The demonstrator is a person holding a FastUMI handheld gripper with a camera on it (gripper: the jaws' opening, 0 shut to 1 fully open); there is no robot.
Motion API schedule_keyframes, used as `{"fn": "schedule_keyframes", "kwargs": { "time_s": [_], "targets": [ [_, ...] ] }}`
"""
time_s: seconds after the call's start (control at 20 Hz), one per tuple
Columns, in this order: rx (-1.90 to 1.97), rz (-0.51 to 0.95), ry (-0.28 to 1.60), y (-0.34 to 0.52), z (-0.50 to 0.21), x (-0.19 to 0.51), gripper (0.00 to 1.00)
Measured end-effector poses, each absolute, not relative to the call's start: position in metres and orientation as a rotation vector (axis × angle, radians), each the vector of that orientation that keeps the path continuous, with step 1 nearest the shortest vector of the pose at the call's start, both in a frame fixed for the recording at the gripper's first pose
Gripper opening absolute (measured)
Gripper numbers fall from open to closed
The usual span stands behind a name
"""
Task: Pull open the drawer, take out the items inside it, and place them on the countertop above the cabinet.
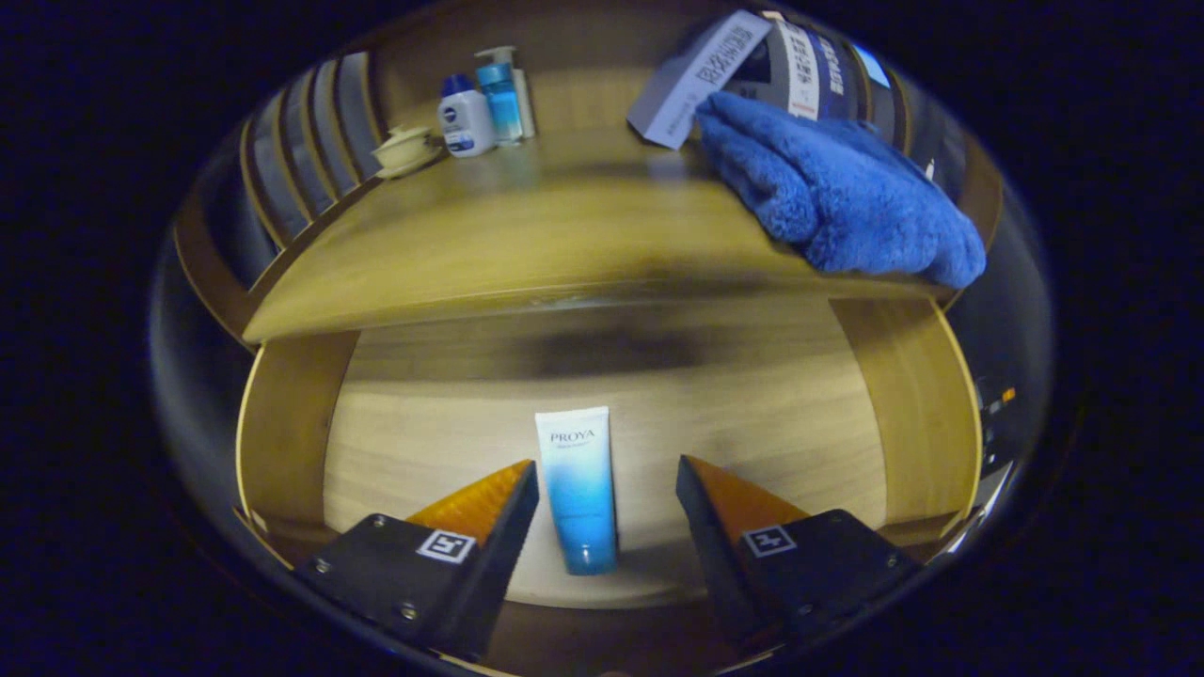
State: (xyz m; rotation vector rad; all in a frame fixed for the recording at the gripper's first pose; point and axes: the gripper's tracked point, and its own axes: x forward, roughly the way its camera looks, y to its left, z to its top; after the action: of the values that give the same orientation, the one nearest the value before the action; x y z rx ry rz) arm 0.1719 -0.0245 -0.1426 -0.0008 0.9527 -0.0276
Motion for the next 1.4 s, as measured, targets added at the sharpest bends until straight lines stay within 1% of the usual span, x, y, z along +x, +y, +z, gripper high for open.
{"fn": "schedule_keyframes", "kwargs": {
  "time_s": [0.15, 0.3, 0.35, 0.4, 0.45, 0.5, 0.6, 0.9, 1.0, 1.2, 1.4],
  "targets": [
    [0.012, -0.015, 1.038, -0.021, -0.159, 0.165, 0.87],
    [0.033, 0.001, 1.11, -0.017, -0.168, 0.158, 0.8],
    [0.019, 0.005, 1.115, -0.018, -0.175, 0.159, 0.8],
    [0.006, 0.009, 1.151, -0.017, -0.182, 0.155, 0.62],
    [-0.043, 0.035, 1.121, -0.013, -0.16, 0.15, 0.44],
    [-0.102, 0.061, 1.102, -0.012, -0.166, 0.154, 0.43],
    [-0.162, 0.066, 1.05, -0.009, -0.157, 0.162, 0.37],
    [-0.056, 0.118, 0.867, -0.008, -0.13, 0.176, 0.37],
    [-0.021, 0.138, 0.82, -0.009, -0.103, 0.173, 0.37],
    [0.127, 0.087, 0.676, -0.024, -0.046, 0.193, 0.37],
    [0.182, 0.05, 0.563, -0.041, -0.004, 0.222, 0.36]
  ]
}}
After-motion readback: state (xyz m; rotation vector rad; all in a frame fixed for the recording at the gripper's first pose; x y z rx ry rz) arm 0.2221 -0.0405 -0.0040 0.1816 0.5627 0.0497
